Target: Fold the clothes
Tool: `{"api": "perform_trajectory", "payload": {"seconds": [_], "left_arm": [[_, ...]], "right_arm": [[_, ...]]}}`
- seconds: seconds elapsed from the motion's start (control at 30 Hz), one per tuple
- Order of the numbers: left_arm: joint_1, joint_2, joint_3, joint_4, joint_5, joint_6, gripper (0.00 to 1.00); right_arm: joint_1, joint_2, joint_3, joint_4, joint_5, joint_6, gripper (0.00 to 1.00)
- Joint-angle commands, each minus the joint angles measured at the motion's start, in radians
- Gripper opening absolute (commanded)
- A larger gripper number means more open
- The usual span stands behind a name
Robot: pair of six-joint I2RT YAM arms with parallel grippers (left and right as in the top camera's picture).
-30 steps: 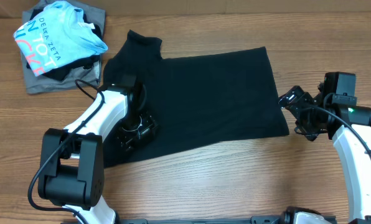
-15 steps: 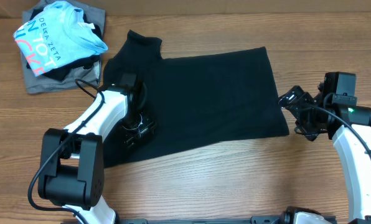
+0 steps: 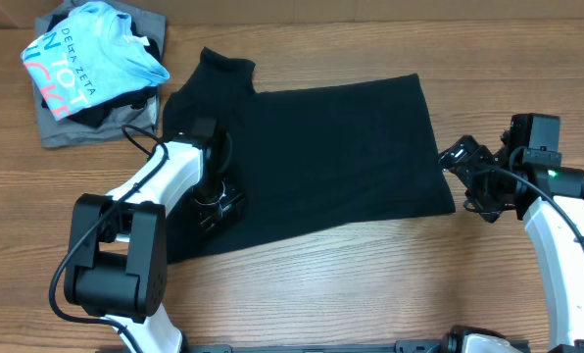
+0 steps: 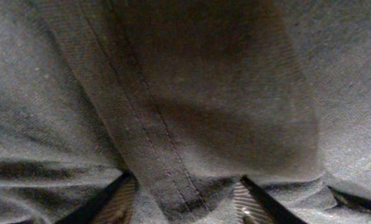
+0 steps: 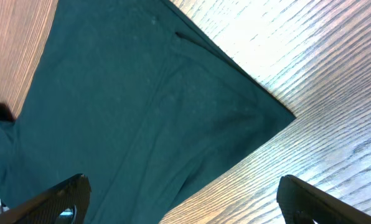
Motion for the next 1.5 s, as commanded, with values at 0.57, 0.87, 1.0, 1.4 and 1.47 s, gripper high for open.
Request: {"api": "perform_trajectory", "payload": {"seconds": [0.57,0.87,1.0,1.4,1.47], "left_arm": [[0.006,0.012,0.003,0.002,0.003,0.022,0.04],[0.005,0.011,0.071,-0.014,0.004,0.071,0.04],[0.005,0.011,0.101,-0.01,0.003,0.099,0.05],[0.005,0.012,0.115,0.177,-0.105,0.144,0.04],[0.005,0.012,0.115,0.194,-0.134,0.145,0.04]], "right_arm": [[0.0,0.001,-0.003,0.007,0.018,-0.007,1.0],[0.0,0.003,-0.003,0.019,0.027,-0.006,1.0],[0.0,0.005,-0.003,0.019,0.027,-0.003,1.0],[0.0,0.005,-0.003,0.018,0.026,-0.003,1.0],[0.0,0.005,-0.003,0.018,0.026,-0.003,1.0]]}}
